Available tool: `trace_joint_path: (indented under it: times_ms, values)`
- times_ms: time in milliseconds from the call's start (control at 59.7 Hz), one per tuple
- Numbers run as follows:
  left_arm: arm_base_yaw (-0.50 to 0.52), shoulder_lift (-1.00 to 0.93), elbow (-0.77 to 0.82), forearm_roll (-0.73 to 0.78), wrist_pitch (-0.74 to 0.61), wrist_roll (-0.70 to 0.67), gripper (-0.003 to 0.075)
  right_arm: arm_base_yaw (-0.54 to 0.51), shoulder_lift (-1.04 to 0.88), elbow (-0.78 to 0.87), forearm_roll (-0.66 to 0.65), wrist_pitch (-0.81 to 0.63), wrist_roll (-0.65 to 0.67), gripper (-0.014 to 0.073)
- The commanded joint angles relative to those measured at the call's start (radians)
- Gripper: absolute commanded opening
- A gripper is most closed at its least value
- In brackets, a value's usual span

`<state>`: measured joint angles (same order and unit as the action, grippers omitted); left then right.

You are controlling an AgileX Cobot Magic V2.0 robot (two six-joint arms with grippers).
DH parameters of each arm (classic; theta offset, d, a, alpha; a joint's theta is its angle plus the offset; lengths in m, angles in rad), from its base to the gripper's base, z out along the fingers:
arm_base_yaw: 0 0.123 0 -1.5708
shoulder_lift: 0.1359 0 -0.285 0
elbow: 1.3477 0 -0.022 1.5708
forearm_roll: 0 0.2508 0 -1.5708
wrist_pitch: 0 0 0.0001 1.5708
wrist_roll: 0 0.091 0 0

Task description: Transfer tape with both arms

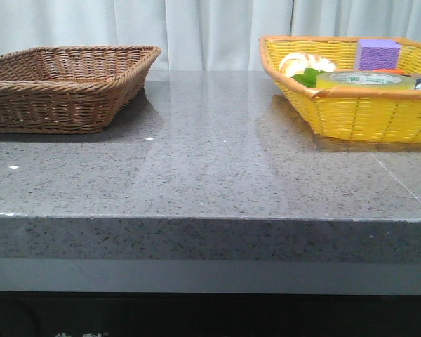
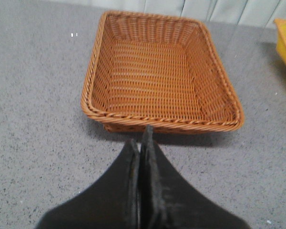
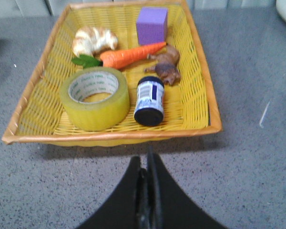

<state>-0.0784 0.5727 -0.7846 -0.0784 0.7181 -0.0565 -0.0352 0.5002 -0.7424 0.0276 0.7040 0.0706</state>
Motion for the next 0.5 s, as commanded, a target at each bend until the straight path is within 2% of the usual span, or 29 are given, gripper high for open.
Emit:
trace_joint_path:
  times_ms: [0,184,251,285,352,486]
  values:
    - [0.004,0.048,-0.030,-0.006,-0.068,-0.006,-0.0020,-0.007,0.049,-0.030,-0.002,-0.065,0.001,-0.0069]
    - [0.004,0.121,-0.030,0.011,-0.073,-0.006,-0.0020,-0.007,0.111,-0.030,0.001,-0.060,-0.003,-0.0064]
    - [0.004,0.137,-0.030,0.040,-0.094,-0.006,-0.0016,-0.007,0.131,-0.030,0.001,-0.055,-0.016,-0.0036]
    - [0.004,0.141,-0.030,0.052,-0.102,-0.006,-0.0007,-0.007,0.140,-0.030,0.001,-0.051,-0.024,0.0004]
    - [0.004,0.145,-0.030,0.072,-0.111,-0.004,0.0064,-0.007,0.155,-0.030,0.001,-0.041,-0.038,0.0139]
    - [0.004,0.145,-0.030,0.078,-0.129,-0.004,0.0333,-0.007,0.186,-0.030,0.001,-0.031,-0.039,0.0469]
